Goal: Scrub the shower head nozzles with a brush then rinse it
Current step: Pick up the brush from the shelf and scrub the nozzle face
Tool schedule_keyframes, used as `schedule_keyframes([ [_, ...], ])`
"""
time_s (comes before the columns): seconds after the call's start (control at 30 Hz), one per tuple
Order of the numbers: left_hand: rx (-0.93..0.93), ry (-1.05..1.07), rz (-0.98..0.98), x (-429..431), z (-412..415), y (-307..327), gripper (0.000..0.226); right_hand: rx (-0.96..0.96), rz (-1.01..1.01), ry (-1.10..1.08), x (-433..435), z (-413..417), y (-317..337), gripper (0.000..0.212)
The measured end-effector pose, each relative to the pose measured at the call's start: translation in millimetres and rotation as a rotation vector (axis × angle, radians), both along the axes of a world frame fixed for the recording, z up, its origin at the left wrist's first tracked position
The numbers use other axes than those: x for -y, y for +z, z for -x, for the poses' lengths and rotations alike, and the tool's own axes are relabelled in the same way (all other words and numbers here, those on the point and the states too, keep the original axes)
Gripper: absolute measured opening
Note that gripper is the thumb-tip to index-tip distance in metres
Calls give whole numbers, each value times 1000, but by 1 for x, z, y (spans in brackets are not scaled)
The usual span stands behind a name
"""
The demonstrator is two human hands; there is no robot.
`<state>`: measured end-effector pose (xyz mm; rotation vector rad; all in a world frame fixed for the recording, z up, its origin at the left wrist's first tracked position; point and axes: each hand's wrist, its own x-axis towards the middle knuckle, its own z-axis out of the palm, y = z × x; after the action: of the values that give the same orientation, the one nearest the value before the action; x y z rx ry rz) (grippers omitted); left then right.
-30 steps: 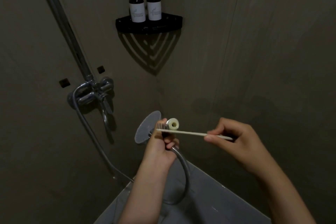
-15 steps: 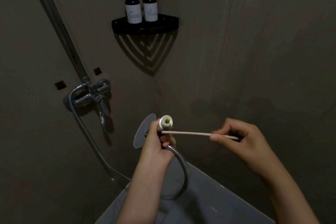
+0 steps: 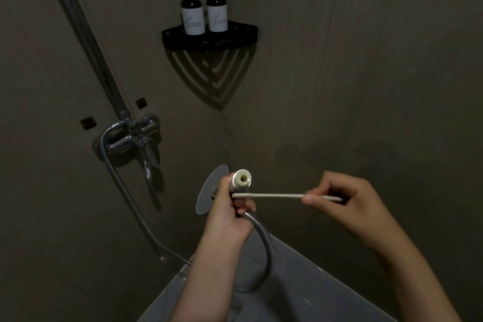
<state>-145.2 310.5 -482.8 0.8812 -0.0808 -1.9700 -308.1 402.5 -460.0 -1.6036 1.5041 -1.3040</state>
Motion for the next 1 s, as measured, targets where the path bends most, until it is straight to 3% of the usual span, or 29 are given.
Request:
schedule_keyframes([
  [0.2,-33,-59,20,2,-9,0,27,3,-6,-29,-8,20,3,51],
  [0.37,232,-262,127,5,-13,0,18,-57,-152,143,-10,23,9,50],
  [0.63,327,-341,140,3,-10,-1,16,-123,-136,144,-13,14,20,22],
  [1.0,343,-425,151,6,-19,-3,15,-83,-109,72,-18,23,21,44],
])
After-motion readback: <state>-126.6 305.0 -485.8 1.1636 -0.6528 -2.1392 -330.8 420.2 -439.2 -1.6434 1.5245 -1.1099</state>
